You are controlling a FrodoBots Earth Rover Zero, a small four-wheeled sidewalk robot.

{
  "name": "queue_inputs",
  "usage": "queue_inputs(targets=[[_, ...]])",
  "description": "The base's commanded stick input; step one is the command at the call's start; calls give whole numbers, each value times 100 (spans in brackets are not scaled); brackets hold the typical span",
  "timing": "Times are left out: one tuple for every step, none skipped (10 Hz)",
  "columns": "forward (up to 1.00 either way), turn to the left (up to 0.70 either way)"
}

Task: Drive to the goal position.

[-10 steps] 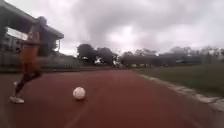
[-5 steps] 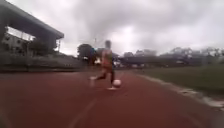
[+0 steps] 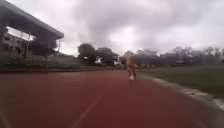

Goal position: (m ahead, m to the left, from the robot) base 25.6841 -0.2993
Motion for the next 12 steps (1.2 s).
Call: queue_inputs(targets=[[50,2],[50,2],[50,2],[50,2],[50,2],[50,2],[50,1],[50,-9],[50,-19],[50,-28],[50,-38],[50,-42]])
